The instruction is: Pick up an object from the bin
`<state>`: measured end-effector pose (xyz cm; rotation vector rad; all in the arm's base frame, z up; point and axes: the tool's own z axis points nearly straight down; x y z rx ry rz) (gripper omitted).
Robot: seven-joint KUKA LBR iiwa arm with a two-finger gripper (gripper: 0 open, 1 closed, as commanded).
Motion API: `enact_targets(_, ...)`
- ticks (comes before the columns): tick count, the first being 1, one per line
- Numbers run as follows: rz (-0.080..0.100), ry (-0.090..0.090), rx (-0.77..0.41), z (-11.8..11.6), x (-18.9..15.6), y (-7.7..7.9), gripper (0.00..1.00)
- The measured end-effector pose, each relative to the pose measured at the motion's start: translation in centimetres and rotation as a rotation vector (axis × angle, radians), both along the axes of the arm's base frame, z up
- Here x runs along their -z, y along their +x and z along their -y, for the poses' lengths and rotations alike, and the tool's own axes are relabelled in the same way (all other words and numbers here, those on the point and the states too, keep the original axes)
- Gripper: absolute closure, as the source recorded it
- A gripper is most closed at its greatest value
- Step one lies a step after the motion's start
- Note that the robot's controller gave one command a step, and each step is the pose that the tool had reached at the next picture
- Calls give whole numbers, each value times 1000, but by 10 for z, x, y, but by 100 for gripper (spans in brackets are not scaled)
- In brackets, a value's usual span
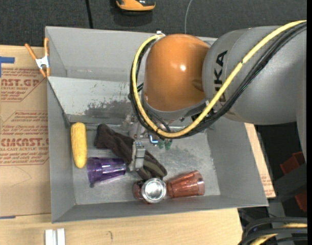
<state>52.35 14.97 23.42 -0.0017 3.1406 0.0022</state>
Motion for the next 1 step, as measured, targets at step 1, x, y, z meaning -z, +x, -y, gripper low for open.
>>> enact_targets(1,8,1,-39,-7,50,15,0)
